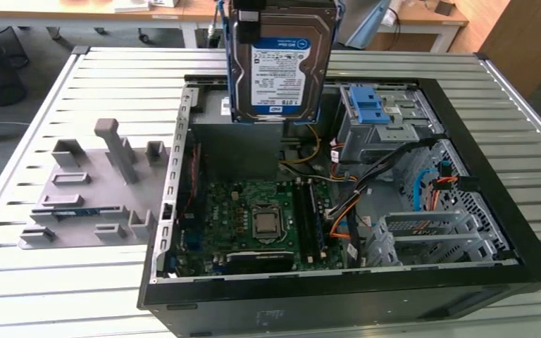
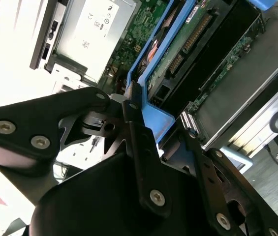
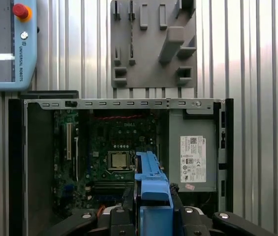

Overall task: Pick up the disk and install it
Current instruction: 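Pick up the disk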

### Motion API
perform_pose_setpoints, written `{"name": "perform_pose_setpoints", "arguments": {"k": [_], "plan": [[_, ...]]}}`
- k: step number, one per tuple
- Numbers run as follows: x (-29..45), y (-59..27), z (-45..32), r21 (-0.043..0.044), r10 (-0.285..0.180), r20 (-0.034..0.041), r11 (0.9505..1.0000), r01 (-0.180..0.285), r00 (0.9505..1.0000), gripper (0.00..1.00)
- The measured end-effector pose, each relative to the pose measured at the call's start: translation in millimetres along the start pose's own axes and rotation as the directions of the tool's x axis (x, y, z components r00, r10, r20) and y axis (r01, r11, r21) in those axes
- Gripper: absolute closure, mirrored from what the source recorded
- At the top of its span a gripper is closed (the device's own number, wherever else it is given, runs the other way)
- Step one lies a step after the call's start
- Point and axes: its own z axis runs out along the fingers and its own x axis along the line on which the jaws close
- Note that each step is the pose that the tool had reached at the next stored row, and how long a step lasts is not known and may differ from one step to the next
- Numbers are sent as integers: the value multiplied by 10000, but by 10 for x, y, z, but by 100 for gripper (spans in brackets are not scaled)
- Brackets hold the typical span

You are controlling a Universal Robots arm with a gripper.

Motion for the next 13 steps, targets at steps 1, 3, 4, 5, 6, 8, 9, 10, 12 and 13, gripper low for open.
{"name": "perform_pose_setpoints", "arguments": {"k": [1,3,4,5,6,8,9,10,12,13], "plan": [[-1,-26,1,0,4,0,10000,-4,10000,64],[-2,-79,2,0,12,1,10000,-12,10000,64],[-3,-103,2,0,18,0,10000,-18,10000,64],[-4,-122,3,0,28,-1,10000,-28,10000,64],[-4,-134,3,0,54,0,10000,-54,10000,64],[-3,-141,4,2,183,3,9998,-183,9998,64],[-3,-143,5,3,268,4,9996,-268,9996,64],[-4,-150,6,4,326,4,9995,-326,9995,64],[-5,-177,7,4,351,4,9994,-351,9994,64],[-5,-187,8,4,352,5,9994,-352,9994,64]]}}
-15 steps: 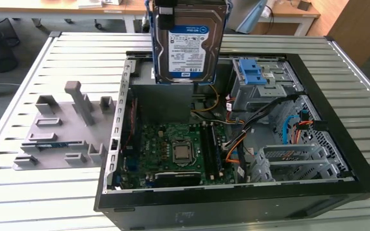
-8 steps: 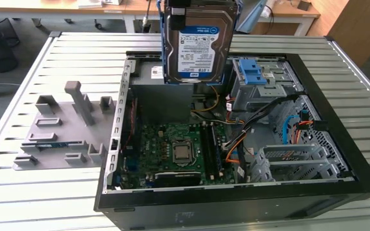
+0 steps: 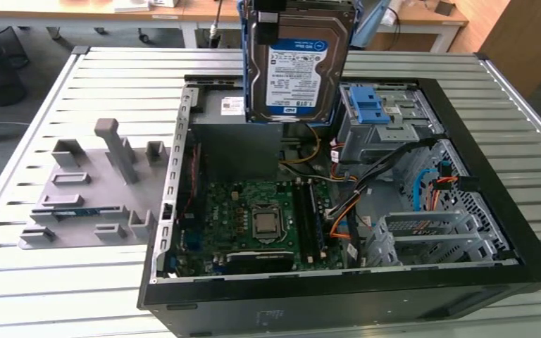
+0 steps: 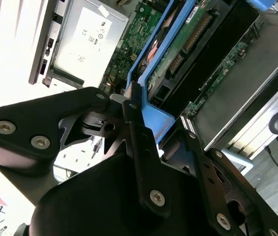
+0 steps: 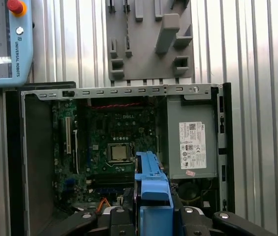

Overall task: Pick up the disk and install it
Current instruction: 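Pick up the disk, then insert the disk into the insertion slot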

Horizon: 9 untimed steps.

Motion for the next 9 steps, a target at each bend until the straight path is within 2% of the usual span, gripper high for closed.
{"name": "perform_pose_setpoints", "arguments": {"k": [9], "plan": [[-1,-20,1,0,0,0,10000,0,10000,64]]}}
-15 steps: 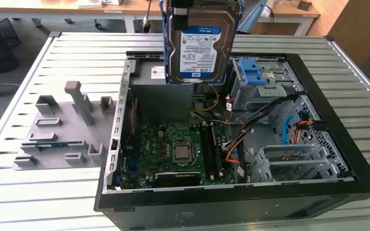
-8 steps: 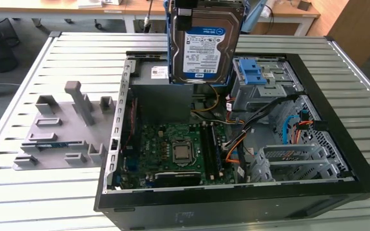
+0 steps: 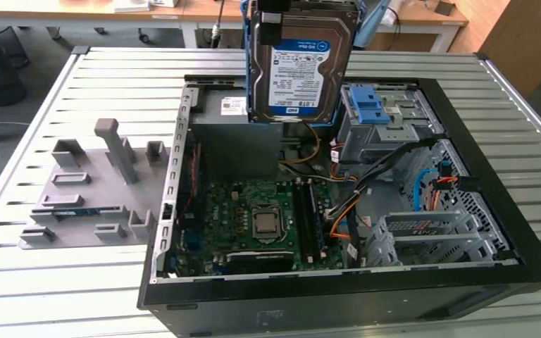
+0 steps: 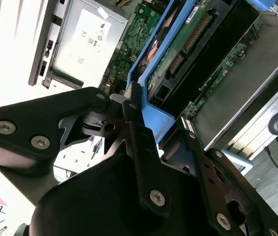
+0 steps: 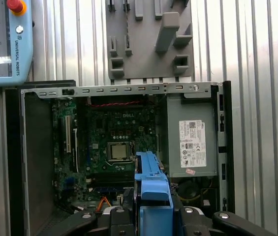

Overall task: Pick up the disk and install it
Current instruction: 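Insert the disk into the insertion slot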

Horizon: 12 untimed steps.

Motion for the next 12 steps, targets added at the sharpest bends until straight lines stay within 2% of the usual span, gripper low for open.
{"name": "perform_pose_setpoints", "arguments": {"k": [7,12], "plan": [[13,-2,0,0,-2,0,10000,2,10000,64],[102,-7,1,0,0,0,10000,0,10000,64]]}}
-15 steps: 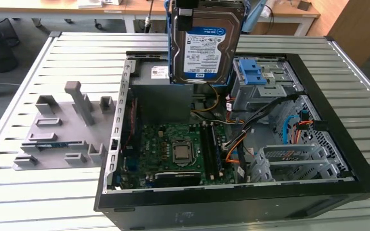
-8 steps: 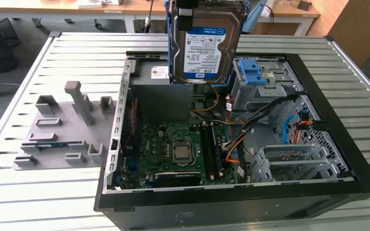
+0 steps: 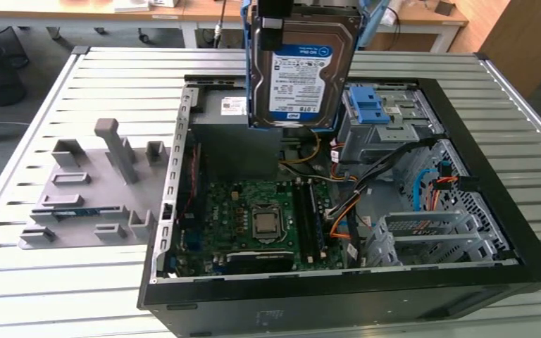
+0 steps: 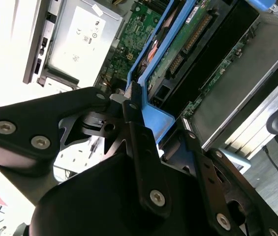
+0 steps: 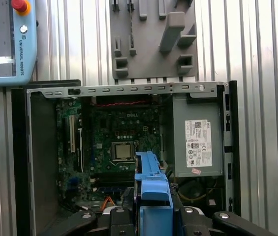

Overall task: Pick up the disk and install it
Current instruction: 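Insert the disk into the insertion slot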

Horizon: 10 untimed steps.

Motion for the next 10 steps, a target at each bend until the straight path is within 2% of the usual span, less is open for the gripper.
{"name": "perform_pose_setpoints", "arguments": {"k": [6,10], "plan": [[90,-7,3,1,0,0,10000,0,10000,64],[116,-41,3,0,0,0,10000,0,10000,64]]}}
